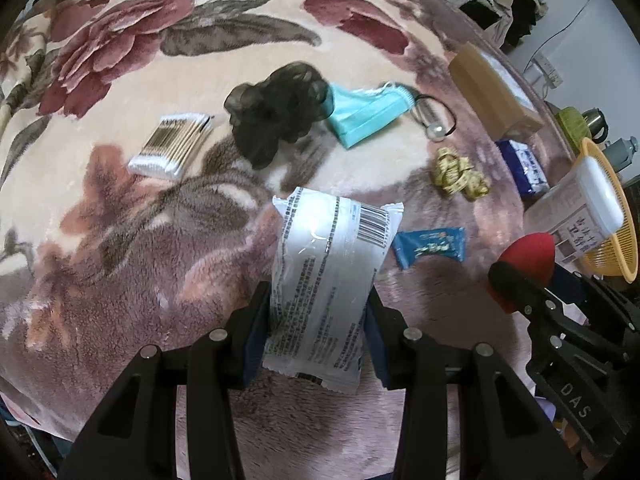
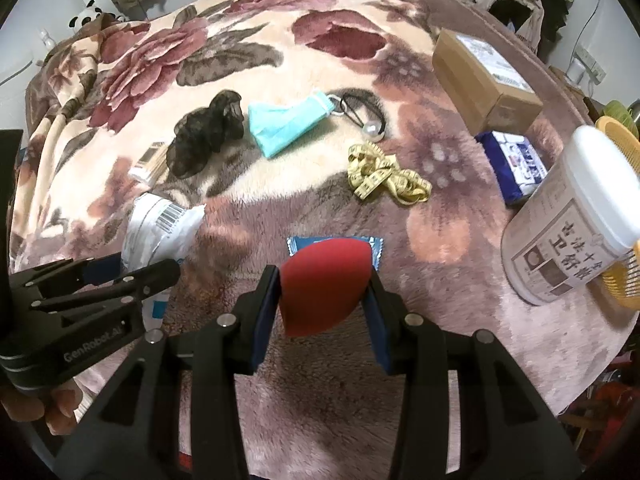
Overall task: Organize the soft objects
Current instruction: 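Carry the sponge and white packet to the orange basket and release both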
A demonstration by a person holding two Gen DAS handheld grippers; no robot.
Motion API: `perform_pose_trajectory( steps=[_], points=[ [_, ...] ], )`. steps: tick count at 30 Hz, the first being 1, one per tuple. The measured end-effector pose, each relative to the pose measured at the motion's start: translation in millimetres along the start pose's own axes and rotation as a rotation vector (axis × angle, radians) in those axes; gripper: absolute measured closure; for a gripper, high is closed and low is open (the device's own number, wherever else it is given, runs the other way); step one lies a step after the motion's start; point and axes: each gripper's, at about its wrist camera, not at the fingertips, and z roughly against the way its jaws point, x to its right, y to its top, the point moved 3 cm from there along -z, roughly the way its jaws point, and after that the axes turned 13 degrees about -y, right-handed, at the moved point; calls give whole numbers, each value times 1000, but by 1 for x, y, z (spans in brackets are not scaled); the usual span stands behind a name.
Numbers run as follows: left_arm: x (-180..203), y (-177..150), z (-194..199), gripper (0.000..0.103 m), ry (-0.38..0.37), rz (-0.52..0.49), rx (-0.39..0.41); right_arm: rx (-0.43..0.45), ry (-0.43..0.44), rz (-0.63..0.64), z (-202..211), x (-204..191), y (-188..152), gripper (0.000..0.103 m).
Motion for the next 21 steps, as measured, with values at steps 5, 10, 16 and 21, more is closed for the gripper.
perform_pose_trajectory(
  steps=[5,10,16,21],
  points=[
    [20,8,7,59,-4,-30,13,26,-5,-16,12,13,5,61],
    [43,18,13,58,-11,-63,29,51,-12,-33,24,30,10,61],
    [77,32,21,58,-20,-102,52,88,-26,-49,39,56,20,61],
    [111,41,23,58,-31,-144,63,112,-42,-76,49,84,25,61]
  ],
)
